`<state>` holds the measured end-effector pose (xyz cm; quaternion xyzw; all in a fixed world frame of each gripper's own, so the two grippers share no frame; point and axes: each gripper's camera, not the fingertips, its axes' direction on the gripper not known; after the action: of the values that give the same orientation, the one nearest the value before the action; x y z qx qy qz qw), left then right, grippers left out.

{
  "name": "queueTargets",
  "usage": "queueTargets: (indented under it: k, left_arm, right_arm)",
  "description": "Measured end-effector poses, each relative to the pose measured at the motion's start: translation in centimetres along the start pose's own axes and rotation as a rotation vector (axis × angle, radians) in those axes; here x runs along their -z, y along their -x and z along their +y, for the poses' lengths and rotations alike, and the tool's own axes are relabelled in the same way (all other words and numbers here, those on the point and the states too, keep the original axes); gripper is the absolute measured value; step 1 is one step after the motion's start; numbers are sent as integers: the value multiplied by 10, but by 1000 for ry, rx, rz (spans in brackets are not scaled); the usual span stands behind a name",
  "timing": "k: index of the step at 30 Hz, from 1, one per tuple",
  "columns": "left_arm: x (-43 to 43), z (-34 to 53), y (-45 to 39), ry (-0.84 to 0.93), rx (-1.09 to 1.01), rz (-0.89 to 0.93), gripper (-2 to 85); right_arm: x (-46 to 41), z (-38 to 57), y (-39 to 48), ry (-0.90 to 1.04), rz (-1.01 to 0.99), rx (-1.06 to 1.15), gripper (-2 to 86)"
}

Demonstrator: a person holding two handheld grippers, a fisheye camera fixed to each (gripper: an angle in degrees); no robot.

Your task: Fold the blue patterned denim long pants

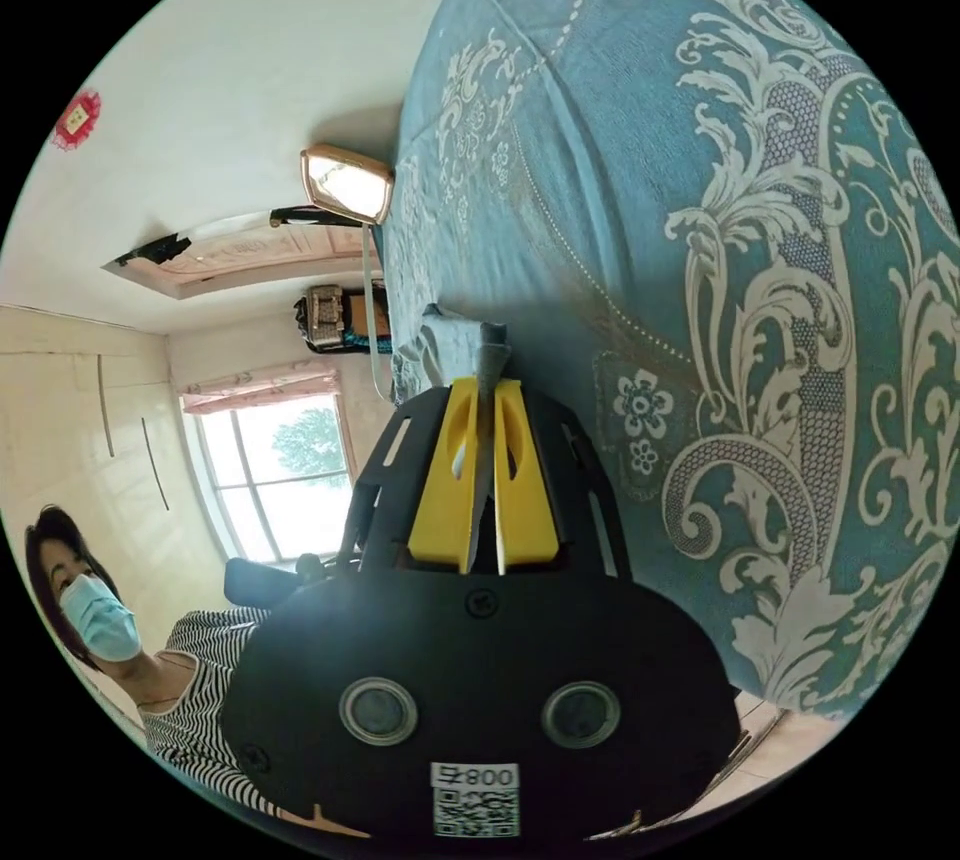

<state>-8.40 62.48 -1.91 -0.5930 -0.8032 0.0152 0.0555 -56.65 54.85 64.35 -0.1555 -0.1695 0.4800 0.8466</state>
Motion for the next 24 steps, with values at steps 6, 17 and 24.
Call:
queueTargets:
  k: [6,17,24]
  left_arm:
    - [-30,3,0,-76,-53,31,15]
    - [-134,51,24,-148,-102,241,13]
    - [-151,162,125,-359,159,311,13]
  right_arm:
    - [43,-7,35,-67,-48,85,23]
    - [106,29,47,-215,12,-9,22]
    - [10,-9,173,-194,-124,140,23]
